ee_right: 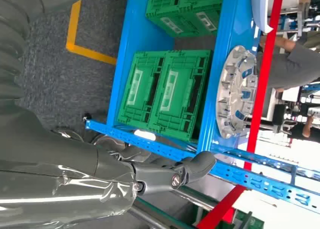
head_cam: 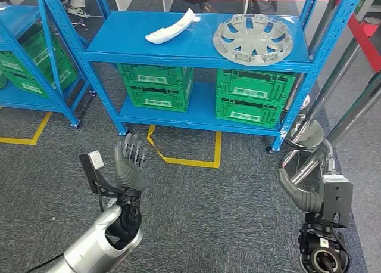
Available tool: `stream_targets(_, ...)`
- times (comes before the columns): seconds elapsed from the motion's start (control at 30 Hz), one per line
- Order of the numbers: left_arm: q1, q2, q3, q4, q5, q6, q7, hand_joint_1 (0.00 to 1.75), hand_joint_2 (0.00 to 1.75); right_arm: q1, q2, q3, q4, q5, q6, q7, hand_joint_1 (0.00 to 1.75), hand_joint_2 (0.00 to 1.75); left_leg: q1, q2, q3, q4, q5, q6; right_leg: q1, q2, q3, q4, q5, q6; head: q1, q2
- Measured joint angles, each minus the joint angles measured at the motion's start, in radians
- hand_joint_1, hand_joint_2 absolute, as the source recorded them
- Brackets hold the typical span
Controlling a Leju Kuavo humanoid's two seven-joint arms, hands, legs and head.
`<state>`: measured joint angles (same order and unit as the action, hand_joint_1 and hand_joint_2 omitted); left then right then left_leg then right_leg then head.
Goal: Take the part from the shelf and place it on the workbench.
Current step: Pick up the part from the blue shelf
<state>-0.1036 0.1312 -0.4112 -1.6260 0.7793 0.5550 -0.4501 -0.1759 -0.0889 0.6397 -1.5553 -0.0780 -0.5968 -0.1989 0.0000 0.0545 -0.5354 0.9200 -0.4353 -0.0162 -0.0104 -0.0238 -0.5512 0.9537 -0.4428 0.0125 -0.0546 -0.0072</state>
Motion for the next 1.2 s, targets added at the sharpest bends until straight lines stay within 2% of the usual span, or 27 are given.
stream_targets(0.1,-0.008,0.004,-0.009,0.005,-0.053,0.031,-0.019,0.00,1.75,0.002,0.000,0.000,0.000,0.010,-0.001,0.007,0.00,1.75,0.000,0.000,0.000,0.000,0.000,0.000,0.000,0.000,0.000,0.000,0.000,0.000,0.000,0.000)
stream_targets(0.2,-0.021,0.016,-0.030,0.007,-0.194,0.067,-0.033,0.00,1.75,0.005,0.000,0.000,-0.001,0.015,0.006,0.013,0.00,1.75,0.000,0.000,0.000,0.000,0.000,0.000,0.000,0.000,0.000,0.000,0.000,0.000,0.000,0.000)
stream_targets(0.37,-0.034,0.032,-0.066,0.006,-0.441,0.129,0.013,0.00,1.75,0.006,0.000,0.000,-0.008,0.020,0.010,0.018,0.00,1.75,0.000,0.000,0.000,0.000,0.000,0.000,0.000,0.000,0.000,0.000,0.000,0.000,0.000,0.000)
stream_targets(0.47,-0.035,0.037,-0.078,0.006,-0.532,0.137,0.043,0.00,1.75,0.006,0.000,0.001,-0.011,0.025,0.013,0.019,0.00,1.75,0.000,0.000,0.000,0.000,0.000,0.000,0.000,0.000,0.000,0.000,0.000,0.000,0.000,0.000)
stream_targets(0.6,-0.035,0.041,-0.087,0.006,-0.584,0.139,0.058,0.00,1.75,0.006,0.000,0.001,-0.016,0.051,0.012,0.012,0.00,1.75,0.000,0.000,0.000,0.000,0.000,0.000,0.000,0.000,0.000,0.000,0.000,0.000,0.000,0.000)
stream_targets(0.93,-0.032,0.043,-0.089,0.006,-0.730,0.139,0.098,0.00,1.75,0.002,0.000,0.004,-0.047,0.223,-0.008,0.000,0.00,1.75,0.000,0.000,0.000,0.000,0.000,0.000,0.000,0.000,0.000,0.000,0.000,0.000,0.000,0.000)
stream_targets(1.2,-0.030,0.043,-0.091,0.004,-0.742,0.139,0.099,0.00,1.75,0.001,0.000,0.005,-0.066,0.234,0.021,0.010,0.00,1.75,0.000,0.000,0.000,0.000,0.000,0.000,0.000,0.000,0.000,0.000,0.000,0.000,0.000,0.000)
